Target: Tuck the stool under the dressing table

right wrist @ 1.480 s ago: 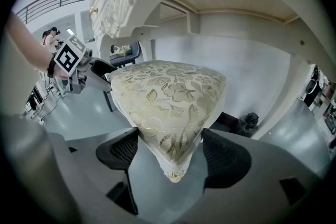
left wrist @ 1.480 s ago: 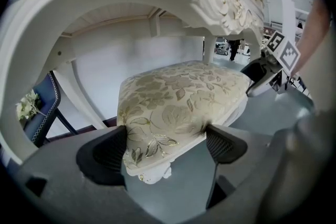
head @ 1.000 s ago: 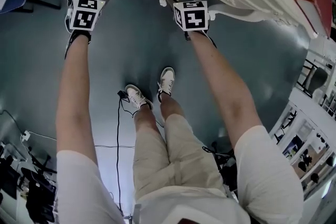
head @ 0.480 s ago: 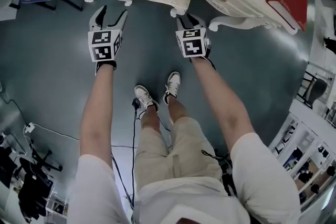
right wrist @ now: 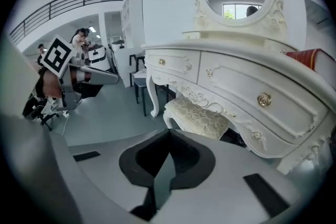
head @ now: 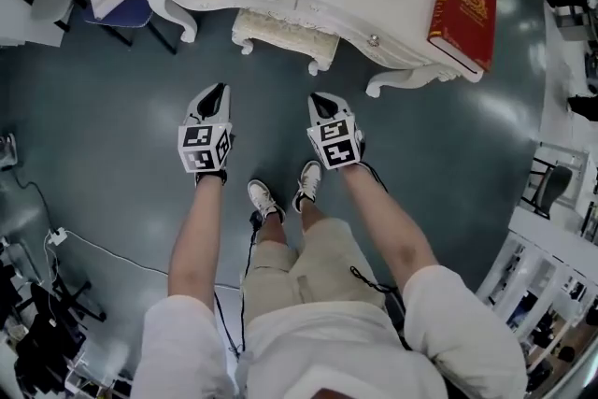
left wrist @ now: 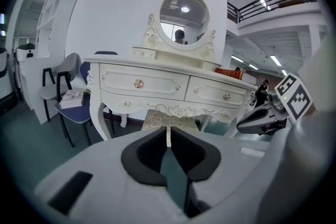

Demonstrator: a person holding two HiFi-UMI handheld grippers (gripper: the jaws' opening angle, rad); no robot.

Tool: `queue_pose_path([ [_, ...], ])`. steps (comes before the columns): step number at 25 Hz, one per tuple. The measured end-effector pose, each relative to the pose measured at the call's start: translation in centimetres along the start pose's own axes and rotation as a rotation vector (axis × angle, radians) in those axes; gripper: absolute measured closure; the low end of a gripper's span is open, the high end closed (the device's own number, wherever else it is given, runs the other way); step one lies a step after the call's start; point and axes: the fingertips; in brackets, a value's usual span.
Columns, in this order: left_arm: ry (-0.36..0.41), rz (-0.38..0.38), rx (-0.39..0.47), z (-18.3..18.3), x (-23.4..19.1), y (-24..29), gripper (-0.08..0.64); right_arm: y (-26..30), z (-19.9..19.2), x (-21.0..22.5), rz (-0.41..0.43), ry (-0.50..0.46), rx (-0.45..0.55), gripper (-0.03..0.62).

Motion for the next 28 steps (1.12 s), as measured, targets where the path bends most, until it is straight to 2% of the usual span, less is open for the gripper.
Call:
queue_pose_path([
  [4, -0.011, 0.001, -0.016, 1.3, 1.3, -2.9, 0.543, -3.8, 2.9, -1.0, 0.028, -0.031, 0.049, 0.592],
  [9, 0.020, -0.048, -0.043, 3.2, 4.5, -4.2, 0.545, -8.1, 6.1, -2.1, 0.058, -0.153, 0.100, 0.593],
  [11, 0.037, -0.066, -0.025, 4.6, 5.4, -5.0, 0.545, -9.5, 6.9, -2.4, 0.064, -0.147, 0.121, 0.592],
  [13, 0.073, -0.081, -0.010, 6.0, 6.2, -6.0, 0.545, -10.8, 7.5, -2.5, 0.065, -0.099, 0.133, 0.594],
  [16, 0.129, -0.091, 0.044, 9.4, 7.3, -6.7, 0.545, -12.6, 9.8, -1.8, 0.062, -0.083, 0.170, 0.592],
  [21, 0.172, -0.098, 0.143, 14.3, 10.2, -9.7, 0.545, -17.8, 13.1, -1.1, 0.064, -0.097, 0.225, 0.592],
  [28, 0.219, -0.061, 0.277, 21.2, 10.6, -16.1, 0.545, -24.6, 20.3, -0.4, 0.030, -0.096, 0.394, 0.592],
])
Point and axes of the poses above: the fingertips, and each gripper's own axes: y forward along the fingers, x to its right, z out of its top, and after that the axes turned 8 degrees about x, right-handed
